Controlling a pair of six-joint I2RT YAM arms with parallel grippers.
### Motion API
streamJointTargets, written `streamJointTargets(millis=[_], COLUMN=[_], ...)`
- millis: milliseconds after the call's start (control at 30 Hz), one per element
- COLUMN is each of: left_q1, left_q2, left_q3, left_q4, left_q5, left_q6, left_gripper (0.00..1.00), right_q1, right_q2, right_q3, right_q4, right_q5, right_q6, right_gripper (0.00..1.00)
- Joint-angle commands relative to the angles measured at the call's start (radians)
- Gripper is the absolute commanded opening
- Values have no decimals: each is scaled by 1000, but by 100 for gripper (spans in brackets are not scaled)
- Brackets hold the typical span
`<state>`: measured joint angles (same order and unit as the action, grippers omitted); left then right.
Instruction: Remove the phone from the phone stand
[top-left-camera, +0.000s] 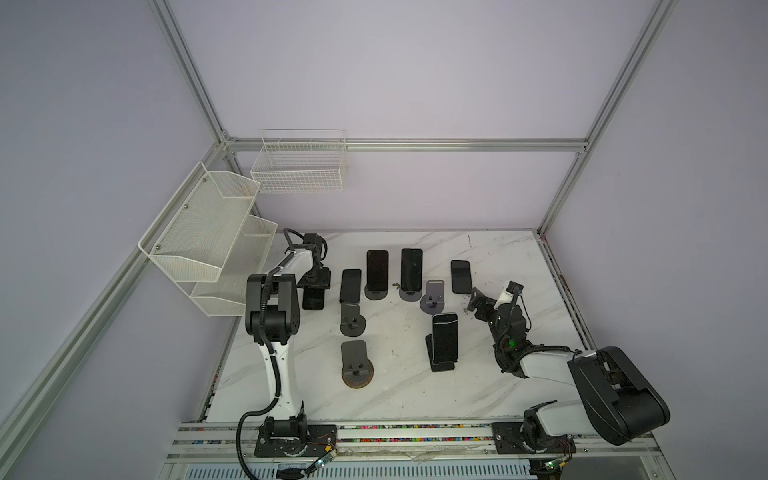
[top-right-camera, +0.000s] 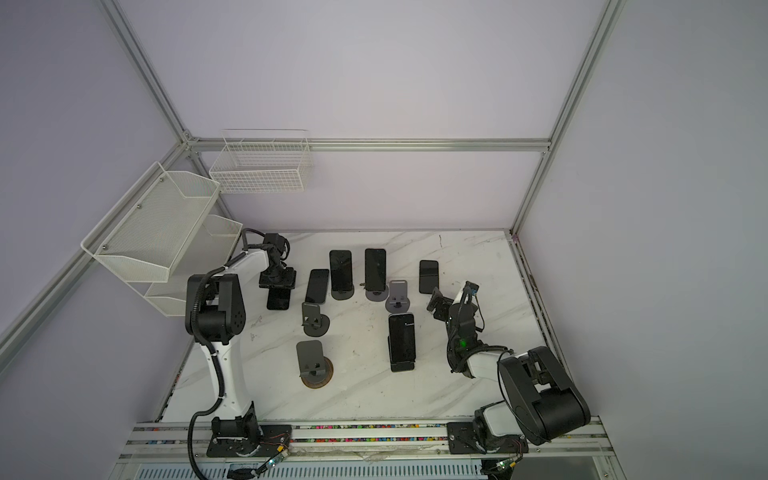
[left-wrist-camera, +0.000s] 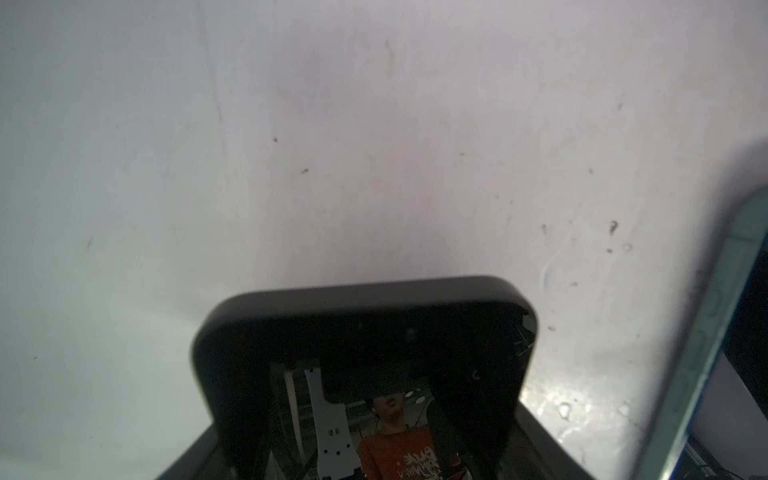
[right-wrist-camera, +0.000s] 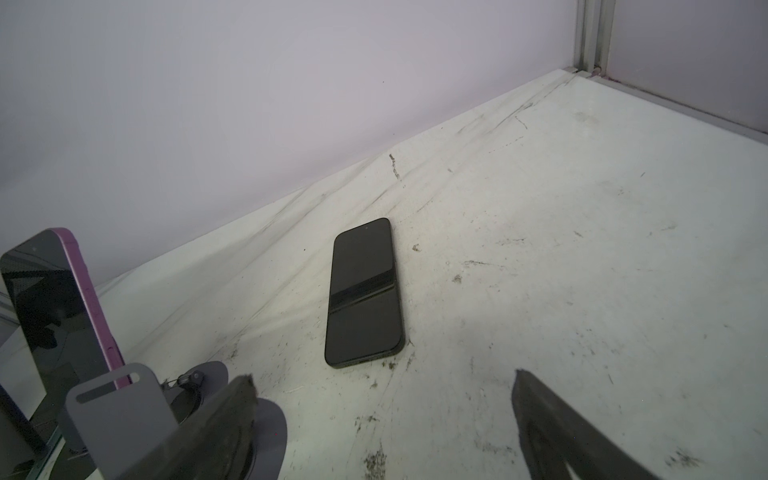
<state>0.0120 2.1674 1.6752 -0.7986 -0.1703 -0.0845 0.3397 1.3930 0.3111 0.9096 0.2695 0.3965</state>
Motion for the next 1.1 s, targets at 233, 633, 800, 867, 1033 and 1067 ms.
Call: streamJointTargets(millis=[233,633,800,867,1033,1067], left_q1=[19,22,22,22,22,22], left_q2=[69,141,137,129,108,102], left_q3=[88,151,159,154,143,141], left_q4=[49,44,24,24,25,26], left_q5=[47,48,44,50,55,55], left_q6=[18,-5,-44,-56,-84,-90], left_gripper=[64,71,76,78,82,82], right_q1=[5,5,5,5,5,5], right_q2=[-7,-80,-54,-44,17,31], right_q3=[25,-57,-12,8,121,158], right_q4=[11,119,46,1,-225,-320], right_q5=[5,-3,-7,5,98,125], right_q6=[5,8,9,17,79,111], right_gripper=[97,97,97,97,97,97])
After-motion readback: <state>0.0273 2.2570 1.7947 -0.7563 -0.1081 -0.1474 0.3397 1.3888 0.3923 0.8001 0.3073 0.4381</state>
